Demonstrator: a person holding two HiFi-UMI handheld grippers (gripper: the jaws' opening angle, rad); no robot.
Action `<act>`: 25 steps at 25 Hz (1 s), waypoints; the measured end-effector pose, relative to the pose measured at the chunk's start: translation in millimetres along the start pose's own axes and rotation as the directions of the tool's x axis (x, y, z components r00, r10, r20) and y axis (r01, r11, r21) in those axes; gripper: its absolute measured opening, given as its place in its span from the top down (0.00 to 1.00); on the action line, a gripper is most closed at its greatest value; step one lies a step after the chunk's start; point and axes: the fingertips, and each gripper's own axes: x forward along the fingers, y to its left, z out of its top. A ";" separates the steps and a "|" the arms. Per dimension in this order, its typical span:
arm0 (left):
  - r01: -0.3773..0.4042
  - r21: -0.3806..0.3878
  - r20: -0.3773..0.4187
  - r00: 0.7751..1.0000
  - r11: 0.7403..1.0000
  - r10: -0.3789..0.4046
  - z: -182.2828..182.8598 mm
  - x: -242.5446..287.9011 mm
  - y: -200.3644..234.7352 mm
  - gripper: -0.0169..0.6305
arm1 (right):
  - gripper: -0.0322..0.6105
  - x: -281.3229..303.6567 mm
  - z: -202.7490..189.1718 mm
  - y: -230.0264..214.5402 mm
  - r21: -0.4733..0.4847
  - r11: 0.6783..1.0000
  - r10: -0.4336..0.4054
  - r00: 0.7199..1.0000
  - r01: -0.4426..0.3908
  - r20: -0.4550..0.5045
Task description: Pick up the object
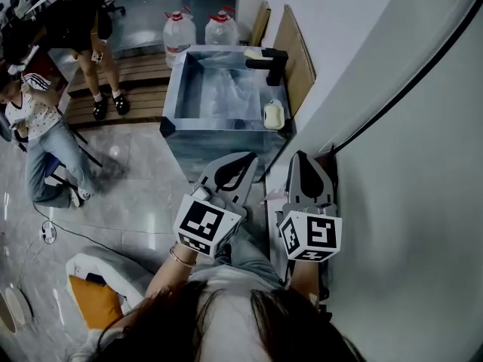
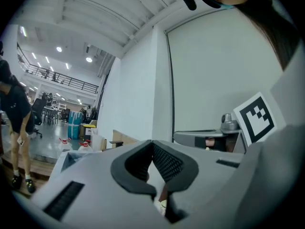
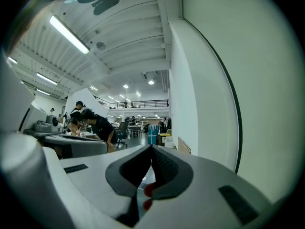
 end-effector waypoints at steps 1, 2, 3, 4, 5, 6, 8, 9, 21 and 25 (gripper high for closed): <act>-0.001 0.000 -0.001 1.000 1.000 0.001 -1.1 4.3 3.2 0.96 | 0.91 5.4 -2.0 -2.5 0.004 1.000 0.000 1.000 0.000 -0.002; -0.002 0.000 -0.002 1.000 1.000 0.002 -1.8 8.5 6.5 0.96 | 0.91 10.8 -3.6 -4.7 0.007 1.000 0.000 1.000 0.000 -0.004; -0.004 0.000 -0.003 1.000 1.000 0.004 -2.4 12.8 10.0 0.96 | 0.91 16.2 -4.8 -6.8 0.007 1.000 0.000 1.000 0.000 -0.006; -0.005 -0.001 -0.005 1.000 1.000 0.005 -3.0 17.3 13.4 0.96 | 0.91 21.5 -6.0 -8.8 0.007 1.000 0.001 1.000 -0.001 -0.008; -0.006 -0.003 -0.007 1.000 1.000 0.006 -3.7 22.2 16.6 0.96 | 0.91 26.7 -7.4 -11.1 0.008 1.000 0.003 1.000 -0.003 -0.009; -0.007 -0.004 -0.009 1.000 1.000 0.007 -4.6 27.5 19.5 0.96 | 0.91 31.9 -9.1 -13.6 0.008 1.000 0.005 1.000 -0.005 -0.012; -0.006 -0.005 -0.012 1.000 1.000 0.006 -5.8 39.4 25.2 0.96 | 0.91 43.3 -13.2 -19.3 0.009 1.000 0.010 1.000 -0.009 -0.021; -0.005 -0.005 -0.013 1.000 1.000 0.005 -6.4 45.9 27.9 0.96 | 0.91 49.3 -15.6 -22.8 0.007 1.000 0.010 1.000 -0.010 -0.029; 0.005 -0.003 -0.039 0.999 1.000 -0.006 -14.2 113.2 57.0 0.96 | 0.91 109.6 -46.8 -65.6 0.000 1.000 -0.003 0.992 0.003 -0.123; 0.005 -0.002 -0.048 0.999 1.000 -0.005 -18.1 129.3 66.2 0.96 | 0.91 128.8 -57.6 -75.3 0.003 1.000 0.005 0.988 -0.004 -0.155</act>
